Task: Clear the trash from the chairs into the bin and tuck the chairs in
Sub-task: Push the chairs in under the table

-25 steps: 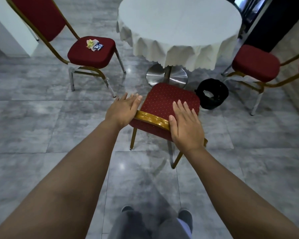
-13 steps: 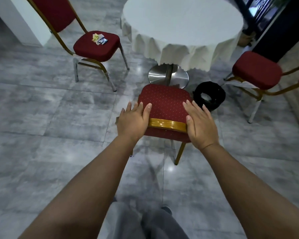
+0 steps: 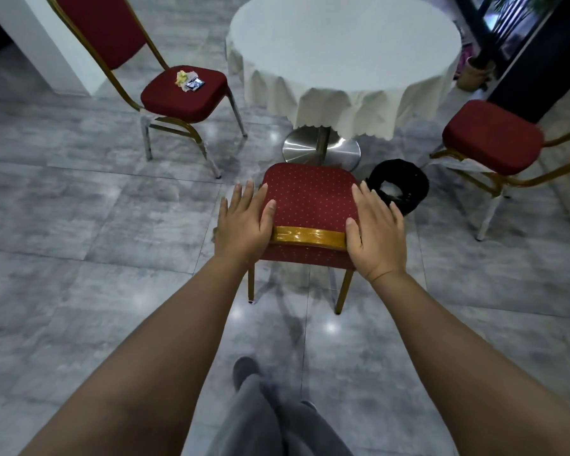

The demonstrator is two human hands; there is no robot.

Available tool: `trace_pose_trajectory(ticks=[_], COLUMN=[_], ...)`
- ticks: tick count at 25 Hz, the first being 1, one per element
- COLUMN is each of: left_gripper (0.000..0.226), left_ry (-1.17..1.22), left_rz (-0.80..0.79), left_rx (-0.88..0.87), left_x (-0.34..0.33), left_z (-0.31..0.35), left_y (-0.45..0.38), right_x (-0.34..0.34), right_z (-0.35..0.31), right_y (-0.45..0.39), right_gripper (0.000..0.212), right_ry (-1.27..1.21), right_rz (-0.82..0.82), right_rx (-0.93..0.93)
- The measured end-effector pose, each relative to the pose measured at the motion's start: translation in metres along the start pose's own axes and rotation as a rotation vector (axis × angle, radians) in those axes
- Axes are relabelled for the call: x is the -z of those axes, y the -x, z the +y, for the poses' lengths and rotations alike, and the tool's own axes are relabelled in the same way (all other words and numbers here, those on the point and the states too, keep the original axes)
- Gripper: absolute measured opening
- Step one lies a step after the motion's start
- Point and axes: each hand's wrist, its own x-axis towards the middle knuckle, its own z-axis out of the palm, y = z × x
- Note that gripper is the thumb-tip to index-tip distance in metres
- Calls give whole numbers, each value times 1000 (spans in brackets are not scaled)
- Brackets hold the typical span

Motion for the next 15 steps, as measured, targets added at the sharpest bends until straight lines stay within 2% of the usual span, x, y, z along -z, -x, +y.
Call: trace_pose_trajectory(ticks=[7,15], left_gripper=[57,59], left_ry=[-11,-22], left_rz=[19,-68], left_rx=[-19,-33], left_x=[-7,-4], left_z=[4,5], left_y=[-83,-207], right_x=[-14,-37], right_z=[15,28], right_y=[-76,-189], right_gripper=[62,61], right_ry=[1,11], right_rz=[-12,-69], right_rx=[-3,-48])
